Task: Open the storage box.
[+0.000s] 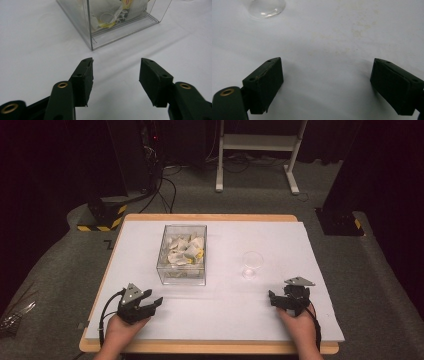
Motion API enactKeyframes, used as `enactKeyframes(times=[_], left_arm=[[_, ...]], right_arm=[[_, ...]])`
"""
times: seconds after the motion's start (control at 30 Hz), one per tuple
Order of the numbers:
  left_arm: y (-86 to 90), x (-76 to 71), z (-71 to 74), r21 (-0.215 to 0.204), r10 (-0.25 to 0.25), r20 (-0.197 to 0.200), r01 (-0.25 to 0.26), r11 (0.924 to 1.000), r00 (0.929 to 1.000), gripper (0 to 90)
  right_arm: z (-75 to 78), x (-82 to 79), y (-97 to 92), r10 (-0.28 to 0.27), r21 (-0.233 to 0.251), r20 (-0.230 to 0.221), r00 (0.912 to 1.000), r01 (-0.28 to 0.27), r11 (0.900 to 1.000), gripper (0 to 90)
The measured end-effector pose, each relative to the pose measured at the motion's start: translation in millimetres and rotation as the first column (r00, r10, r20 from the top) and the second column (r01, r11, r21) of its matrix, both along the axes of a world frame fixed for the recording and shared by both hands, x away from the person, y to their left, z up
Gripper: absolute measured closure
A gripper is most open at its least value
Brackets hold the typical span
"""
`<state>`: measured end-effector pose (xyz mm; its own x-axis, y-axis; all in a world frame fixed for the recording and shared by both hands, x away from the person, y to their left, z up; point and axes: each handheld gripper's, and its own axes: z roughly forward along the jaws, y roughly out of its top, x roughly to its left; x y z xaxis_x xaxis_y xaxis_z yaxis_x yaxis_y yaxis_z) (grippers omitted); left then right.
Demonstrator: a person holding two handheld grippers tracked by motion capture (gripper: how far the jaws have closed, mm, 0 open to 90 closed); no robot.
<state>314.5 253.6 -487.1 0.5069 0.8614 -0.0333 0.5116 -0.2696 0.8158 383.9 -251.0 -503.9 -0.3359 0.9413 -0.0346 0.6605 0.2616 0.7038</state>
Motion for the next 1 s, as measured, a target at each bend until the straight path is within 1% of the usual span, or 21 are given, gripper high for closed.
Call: enactKeyframes(times=[0.1, 0.2, 0.27, 0.33, 0.43, 0.47, 0.5, 0.53, 0.57, 0.6, 0.73, 0.8, 0.9, 1.0], left_arm=[[-1.6, 0.2, 1.1, 0.005, 0.002, 0.011, -0.002, 1.0000, 0.9999, 47.2], [-2.8, -0.7, 2.1, -0.012, 0.005, 0.016, -0.004, 0.9999, 0.9999, 48.4], [-3.3, -0.8, 3.0, -0.013, 0.001, 0.021, -0.001, 0.9999, 0.9998, 48.6], [-3.6, -1.0, 3.9, -0.029, -0.005, 0.025, 0.006, 0.9996, 0.9997, 47.9], [-3.9, -1.3, 4.6, -0.039, -0.012, 0.032, 0.013, 0.9991, 0.9994, 46.9], [-5.5, -0.6, 5.8, -0.050, -0.015, 0.035, 0.017, 0.9986, 0.9993, 46.5], [-5.5, -0.6, 5.8, -0.050, -0.015, 0.035, 0.017, 0.9986, 0.9993, 46.1], [-7.8, 0.3, 7.4, -0.059, -0.022, 0.048, 0.025, 0.9980, 0.9986, 46.1], [-7.8, 0.3, 7.4, -0.059, -0.022, 0.048, 0.025, 0.9980, 0.9986, 46.1], [-10.9, 0.5, 8.4, -0.058, -0.028, 0.058, 0.032, 0.9978, 0.9979, 46.0], [-16.5, 1.7, 9.7, -0.052, -0.043, 0.064, 0.046, 0.9976, 0.9970, 45.7], [-19.2, 2.0, 10.3, -0.047, -0.045, 0.075, 0.048, 0.9977, 0.9962, 45.3], [-22.8, 2.4, 10.9, -0.045, -0.049, 0.076, 0.053, 0.9976, 0.9959, 44.2], [-25.2, 3.9, 12.3, -0.035, -0.053, 0.079, 0.056, 0.9978, 0.9955, 44.0]], right_arm=[[0.0, 0.0, 0.0, 0.000, 0.001, -0.001, 1.0000, 0.000, 1.0000, 11.0], [0.0, 0.0, 0.0, 0.000, 0.000, 0.000, 1.0000, 0.000, 1.0000, 11.1], [0.0, -0.1, 0.0, 0.000, 0.000, 0.001, 1.0000, 0.000, 1.0000, 11.1], [0.1, 0.0, -0.1, 0.001, 0.001, -0.001, 1.0000, -0.001, 1.0000, 11.1], [0.0, -0.1, -0.1, 0.001, 0.001, -0.001, 1.0000, -0.001, 1.0000, 11.1], [0.0, -0.2, 0.1, 0.000, 0.000, 0.001, 1.0000, 0.000, 1.0000, 11.1], [0.0, -0.2, 0.1, 0.000, 0.000, 0.001, 1.0000, 0.000, 1.0000, 11.1], [0.1, 0.0, -0.1, 0.001, 0.001, -0.001, 1.0000, -0.001, 1.0000, 11.1], [0.1, 0.0, -0.1, 0.001, 0.001, -0.001, 1.0000, -0.001, 1.0000, 11.1], [0.0, -0.1, 0.0, 0.000, 0.000, 0.001, 1.0000, 0.000, 1.0000, 11.1], [0.0, -0.1, 0.0, 0.000, 0.000, 0.001, 1.0000, 0.000, 1.0000, 11.2], [0.0, 0.0, -0.1, 0.001, 0.001, -0.001, 1.0000, -0.001, 1.0000, 11.2], [0.0, -0.1, 0.0, 0.001, 0.000, 0.001, 1.0000, -0.001, 1.0000, 11.2], [0.0, 0.0, -0.2, 0.001, 0.001, -0.001, 1.0000, -0.001, 1.0000, 11.2]])
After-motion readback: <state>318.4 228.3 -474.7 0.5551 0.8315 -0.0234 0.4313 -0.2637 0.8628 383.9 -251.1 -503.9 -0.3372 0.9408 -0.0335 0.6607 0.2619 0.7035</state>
